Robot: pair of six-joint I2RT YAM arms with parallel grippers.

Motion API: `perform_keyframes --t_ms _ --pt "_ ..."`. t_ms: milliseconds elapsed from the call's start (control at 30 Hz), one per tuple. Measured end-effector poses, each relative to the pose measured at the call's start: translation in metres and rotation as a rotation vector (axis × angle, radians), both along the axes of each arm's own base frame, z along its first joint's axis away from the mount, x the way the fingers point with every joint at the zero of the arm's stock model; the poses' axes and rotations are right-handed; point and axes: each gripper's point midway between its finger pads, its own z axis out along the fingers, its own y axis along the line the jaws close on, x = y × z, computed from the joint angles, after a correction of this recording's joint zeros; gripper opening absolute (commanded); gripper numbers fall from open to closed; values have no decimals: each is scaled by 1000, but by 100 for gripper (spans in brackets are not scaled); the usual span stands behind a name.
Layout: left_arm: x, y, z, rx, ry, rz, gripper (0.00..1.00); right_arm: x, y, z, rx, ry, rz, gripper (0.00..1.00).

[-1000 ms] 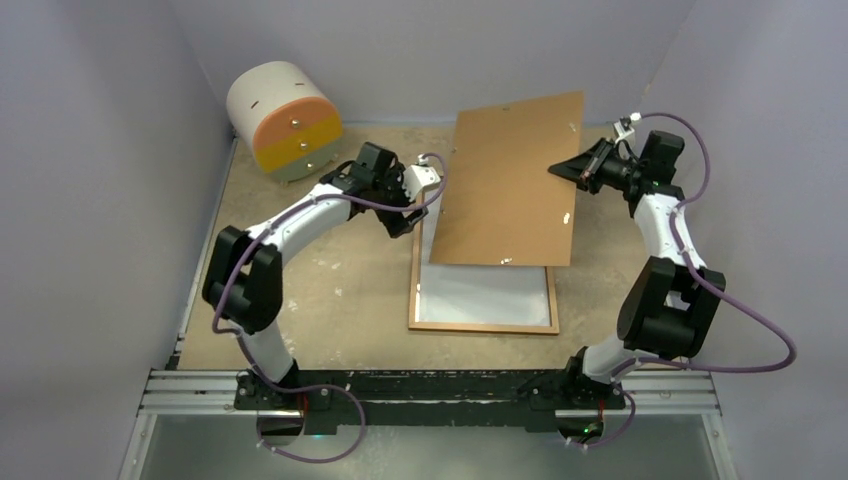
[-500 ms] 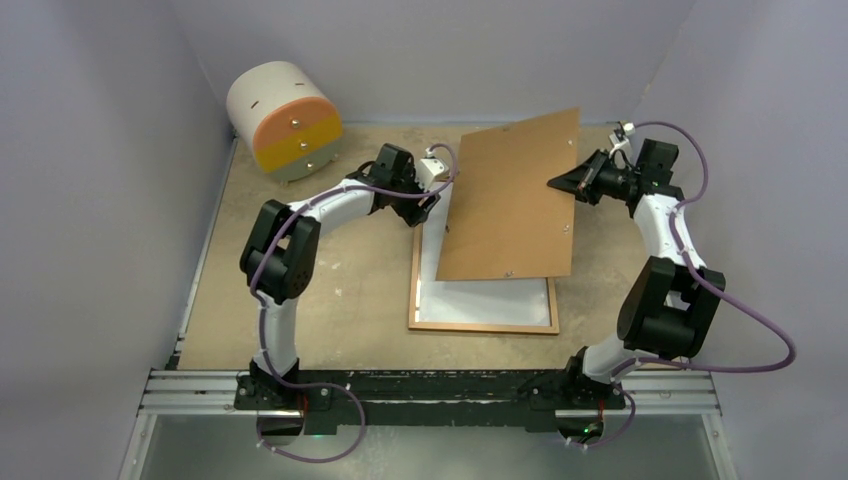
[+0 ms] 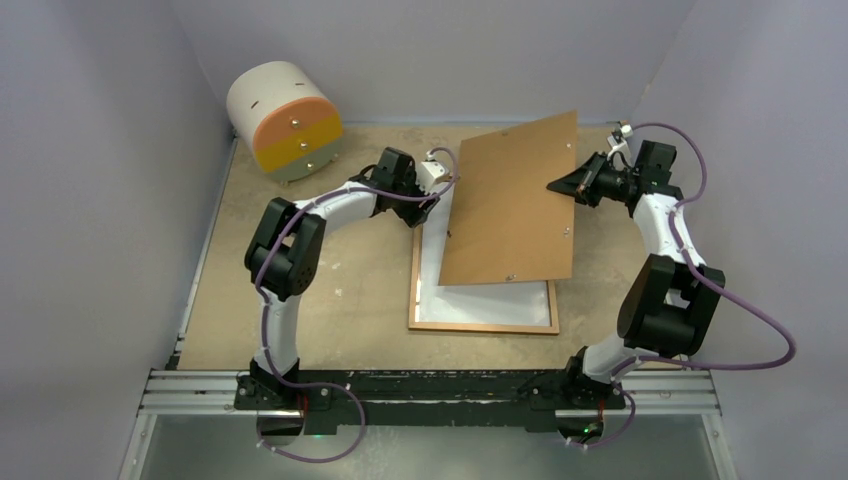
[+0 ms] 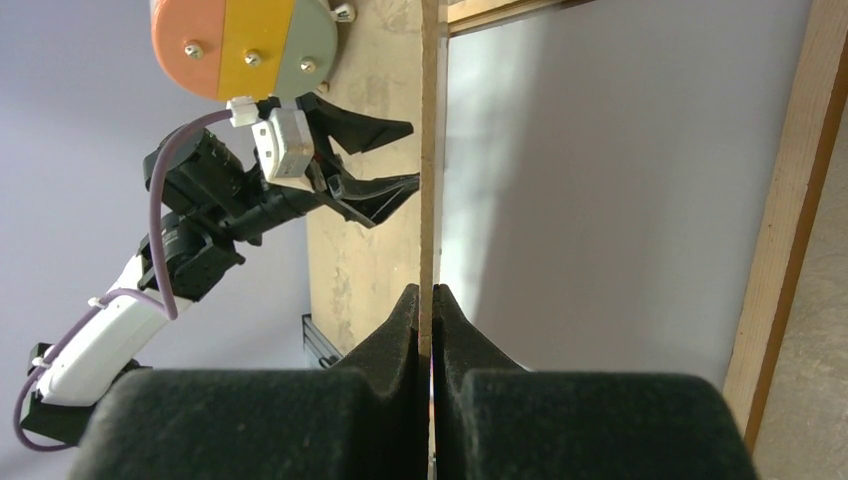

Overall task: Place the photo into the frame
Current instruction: Move the photo frame to the center of the board.

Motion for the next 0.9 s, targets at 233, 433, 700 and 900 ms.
perform_keyframes --t_ms 233,433,700,900 --pt "-2 3 -7 6 2 1 58 1 1 1 1 -7 2 0" --pt "-3 4 -8 2 3 -1 49 1 5 1 4 -7 9 0" --pt "1 17 -10 -10 0 6 49 -3 20 -9 17 12 39 0" --pt "0 46 -9 8 -4 38 49 -9 46 -16 36 31 91 0"
